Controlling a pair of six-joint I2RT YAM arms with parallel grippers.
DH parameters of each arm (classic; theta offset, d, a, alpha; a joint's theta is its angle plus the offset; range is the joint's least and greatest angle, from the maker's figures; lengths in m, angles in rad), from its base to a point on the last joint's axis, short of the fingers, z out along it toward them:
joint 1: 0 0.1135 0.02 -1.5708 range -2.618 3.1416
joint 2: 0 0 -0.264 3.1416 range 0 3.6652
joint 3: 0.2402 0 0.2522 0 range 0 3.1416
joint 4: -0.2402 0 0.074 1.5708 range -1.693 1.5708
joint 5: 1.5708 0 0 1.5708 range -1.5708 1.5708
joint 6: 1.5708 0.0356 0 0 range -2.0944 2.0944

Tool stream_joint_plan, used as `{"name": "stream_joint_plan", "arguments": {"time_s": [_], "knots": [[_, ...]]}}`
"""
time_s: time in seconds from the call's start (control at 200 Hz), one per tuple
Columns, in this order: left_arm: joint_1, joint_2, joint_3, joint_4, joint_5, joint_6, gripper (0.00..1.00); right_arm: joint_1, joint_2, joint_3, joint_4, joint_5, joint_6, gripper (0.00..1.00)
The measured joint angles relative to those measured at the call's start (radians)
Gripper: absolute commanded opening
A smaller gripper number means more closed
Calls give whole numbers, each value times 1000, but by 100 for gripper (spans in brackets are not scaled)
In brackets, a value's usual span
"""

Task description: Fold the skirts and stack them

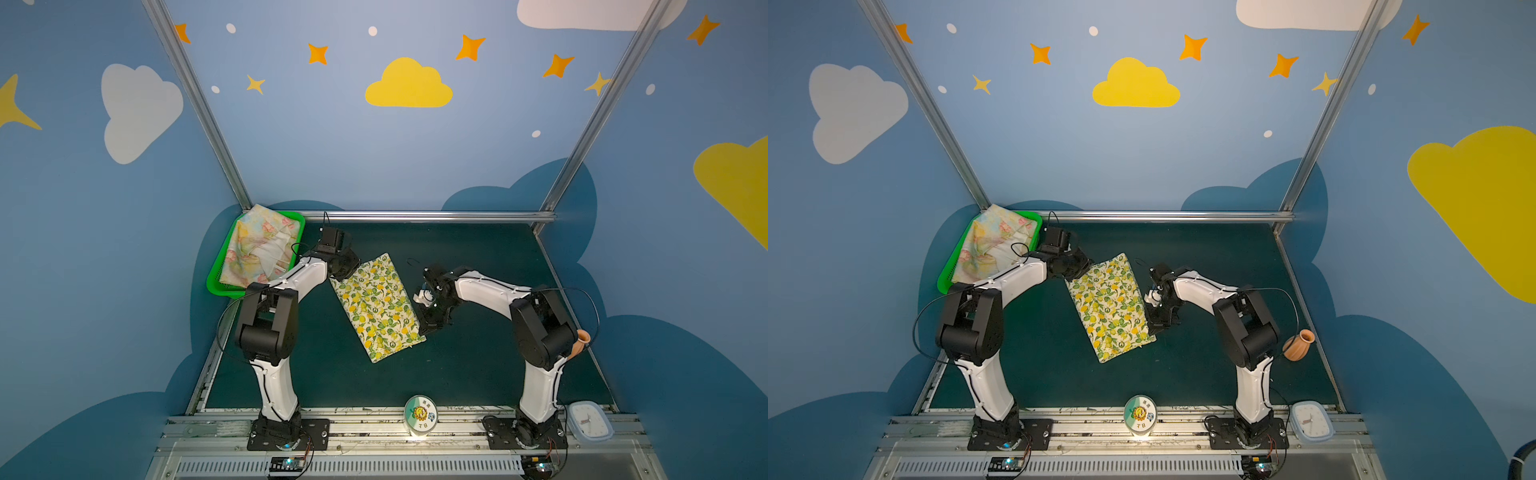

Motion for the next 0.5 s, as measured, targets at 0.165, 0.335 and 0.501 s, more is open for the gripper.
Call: {"name": "stream_joint_plan", "arguments": {"time_s": [0.165, 0.335, 0.501], "knots": [[-7, 27, 3, -8, 1, 11, 30, 0, 0, 0, 0, 19, 0, 0], [-21, 62, 4, -32, 1, 29, 30, 0, 1, 6, -1, 47, 1, 0], [-34, 74, 5, -43, 7, 42, 30, 0, 9, 19, 1, 68, 4, 0]]}}
